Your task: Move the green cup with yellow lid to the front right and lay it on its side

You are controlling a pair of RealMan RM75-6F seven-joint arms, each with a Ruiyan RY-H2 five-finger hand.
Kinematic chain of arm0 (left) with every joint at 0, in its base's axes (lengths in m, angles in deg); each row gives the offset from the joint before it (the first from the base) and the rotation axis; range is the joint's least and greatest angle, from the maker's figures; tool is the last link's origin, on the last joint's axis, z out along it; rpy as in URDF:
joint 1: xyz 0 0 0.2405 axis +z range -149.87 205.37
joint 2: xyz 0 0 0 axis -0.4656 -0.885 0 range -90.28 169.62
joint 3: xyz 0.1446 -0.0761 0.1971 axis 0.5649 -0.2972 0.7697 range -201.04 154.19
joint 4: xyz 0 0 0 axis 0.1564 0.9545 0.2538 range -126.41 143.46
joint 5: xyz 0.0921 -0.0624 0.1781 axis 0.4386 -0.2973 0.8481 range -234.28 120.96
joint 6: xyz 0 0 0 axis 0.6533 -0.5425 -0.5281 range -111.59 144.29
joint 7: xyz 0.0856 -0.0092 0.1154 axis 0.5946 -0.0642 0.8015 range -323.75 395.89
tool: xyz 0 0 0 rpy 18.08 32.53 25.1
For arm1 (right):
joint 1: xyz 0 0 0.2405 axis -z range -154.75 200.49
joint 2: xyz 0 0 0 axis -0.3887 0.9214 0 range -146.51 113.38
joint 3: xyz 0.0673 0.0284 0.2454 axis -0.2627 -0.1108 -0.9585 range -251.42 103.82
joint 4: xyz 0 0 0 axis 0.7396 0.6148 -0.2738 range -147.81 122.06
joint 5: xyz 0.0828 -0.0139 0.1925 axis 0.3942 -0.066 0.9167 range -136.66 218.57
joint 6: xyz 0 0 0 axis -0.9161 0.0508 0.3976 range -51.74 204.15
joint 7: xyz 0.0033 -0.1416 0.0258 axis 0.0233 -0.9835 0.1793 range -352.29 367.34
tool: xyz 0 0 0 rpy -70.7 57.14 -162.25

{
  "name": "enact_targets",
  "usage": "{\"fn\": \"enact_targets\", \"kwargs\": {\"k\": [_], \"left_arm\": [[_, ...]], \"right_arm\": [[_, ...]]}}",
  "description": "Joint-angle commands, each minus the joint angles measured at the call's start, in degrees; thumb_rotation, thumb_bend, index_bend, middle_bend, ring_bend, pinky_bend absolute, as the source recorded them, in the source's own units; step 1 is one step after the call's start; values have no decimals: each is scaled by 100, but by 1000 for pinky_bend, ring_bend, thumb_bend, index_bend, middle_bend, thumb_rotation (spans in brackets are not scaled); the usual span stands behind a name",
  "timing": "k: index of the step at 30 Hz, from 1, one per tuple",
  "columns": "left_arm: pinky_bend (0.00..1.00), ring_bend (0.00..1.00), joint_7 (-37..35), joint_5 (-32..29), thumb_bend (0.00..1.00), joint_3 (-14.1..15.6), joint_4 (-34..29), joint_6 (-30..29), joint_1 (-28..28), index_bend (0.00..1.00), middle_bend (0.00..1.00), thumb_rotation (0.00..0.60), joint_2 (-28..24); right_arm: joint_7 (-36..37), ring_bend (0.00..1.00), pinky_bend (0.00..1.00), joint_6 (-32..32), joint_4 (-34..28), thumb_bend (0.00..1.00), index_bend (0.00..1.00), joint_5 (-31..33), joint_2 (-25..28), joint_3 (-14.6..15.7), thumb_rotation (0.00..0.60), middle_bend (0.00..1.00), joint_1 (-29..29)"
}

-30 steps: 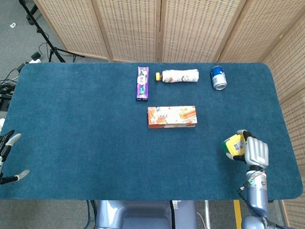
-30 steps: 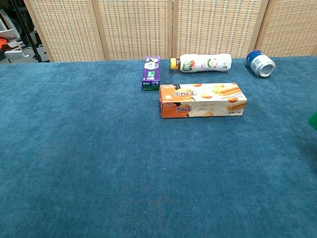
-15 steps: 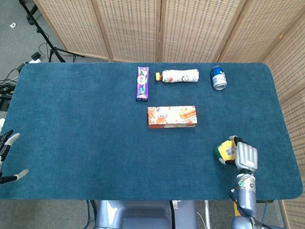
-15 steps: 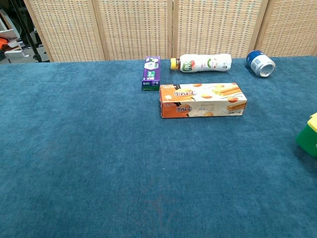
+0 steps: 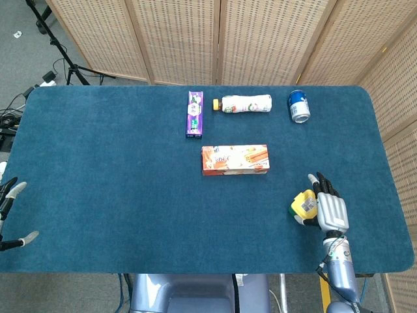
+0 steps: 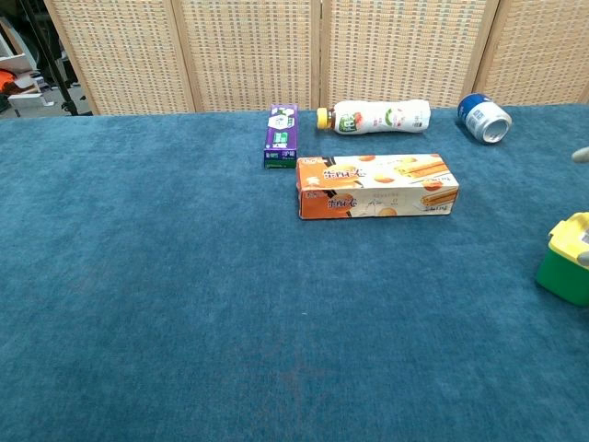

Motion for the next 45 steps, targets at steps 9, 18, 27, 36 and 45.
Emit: {"fn": "enact_targets", "kwargs": {"k": [9, 18, 27, 36, 45], "left_arm": [[0, 0, 98, -22, 0, 4, 5, 24, -11, 0, 0, 600, 32], [0, 0, 428, -45, 0, 6, -63, 15, -5, 0, 0, 600, 96], [0, 0, 676, -44, 0, 29, -98, 69, -24, 0, 0, 600, 174], [0, 0, 652, -43, 0, 52, -88, 123, -45, 0, 0, 600, 182], [0, 0, 652, -95, 0, 39, -64, 140, -49, 0, 0, 600, 199]], "right_arm": [[139, 0, 124, 1052, 463, 0, 55, -2503, 1456, 833, 600, 0, -461], [1664, 0, 124, 1205, 2398, 0, 74, -4881, 1585, 1586, 600, 0, -973], [1823, 0, 124, 1006, 3552, 0, 76, -5539, 1234, 1804, 600, 0, -1083], [2293, 0, 124, 551, 4410, 0, 76, -5736, 698, 1783, 600, 0, -1097], [2232, 0, 124, 736, 4672, 0, 98, -5715, 510, 1785, 600, 0, -1229]]}}
